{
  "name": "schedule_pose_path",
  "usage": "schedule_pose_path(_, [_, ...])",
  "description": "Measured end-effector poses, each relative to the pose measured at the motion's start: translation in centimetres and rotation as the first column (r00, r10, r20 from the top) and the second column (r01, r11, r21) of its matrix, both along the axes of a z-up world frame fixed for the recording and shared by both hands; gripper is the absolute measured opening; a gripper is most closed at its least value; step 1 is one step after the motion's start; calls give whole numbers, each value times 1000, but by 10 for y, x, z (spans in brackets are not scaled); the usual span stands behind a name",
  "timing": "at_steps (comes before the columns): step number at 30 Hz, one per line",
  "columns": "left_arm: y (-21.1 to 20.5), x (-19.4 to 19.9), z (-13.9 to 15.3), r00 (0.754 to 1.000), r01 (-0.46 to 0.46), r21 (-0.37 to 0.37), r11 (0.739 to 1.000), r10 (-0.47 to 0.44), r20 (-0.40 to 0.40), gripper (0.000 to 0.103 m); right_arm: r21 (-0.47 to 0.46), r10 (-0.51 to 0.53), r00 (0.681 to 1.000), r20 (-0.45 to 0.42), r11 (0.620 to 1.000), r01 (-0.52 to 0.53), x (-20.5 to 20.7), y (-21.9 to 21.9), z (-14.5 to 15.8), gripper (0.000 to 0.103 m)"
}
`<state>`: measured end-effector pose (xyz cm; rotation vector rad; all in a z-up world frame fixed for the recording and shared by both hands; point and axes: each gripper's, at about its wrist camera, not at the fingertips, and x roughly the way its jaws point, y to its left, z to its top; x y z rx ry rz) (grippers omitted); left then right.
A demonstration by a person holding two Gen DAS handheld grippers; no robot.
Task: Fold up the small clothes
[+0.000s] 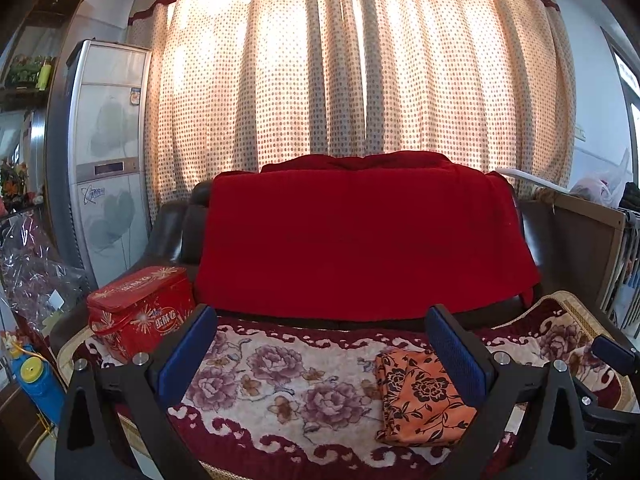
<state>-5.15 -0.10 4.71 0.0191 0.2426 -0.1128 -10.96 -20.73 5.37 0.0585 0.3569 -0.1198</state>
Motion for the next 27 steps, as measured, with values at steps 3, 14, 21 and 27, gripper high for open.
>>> schedule_pose_path(3, [7,4,-4,1000,-3,-10,1000,3,-11,103,-13,-4,1000,-7,1000,4,2,7,0,82])
schedule_pose_path(14, [40,7,-10,999,-49,-35,998,48,-19,103,-47,5,1000,-21,999,-6,7,34,1,82])
schedule_pose_path(21, [62,-1,-11,996,-82,-51,995,81,-22,103,-50,28,999,-19,998,-29,5,48,3,82])
schedule_pose_path(27, [71,-12,-7,994,-106,-49,993,106,-13,103,-57,47,999,-7,997,-47,-3,56,8,82])
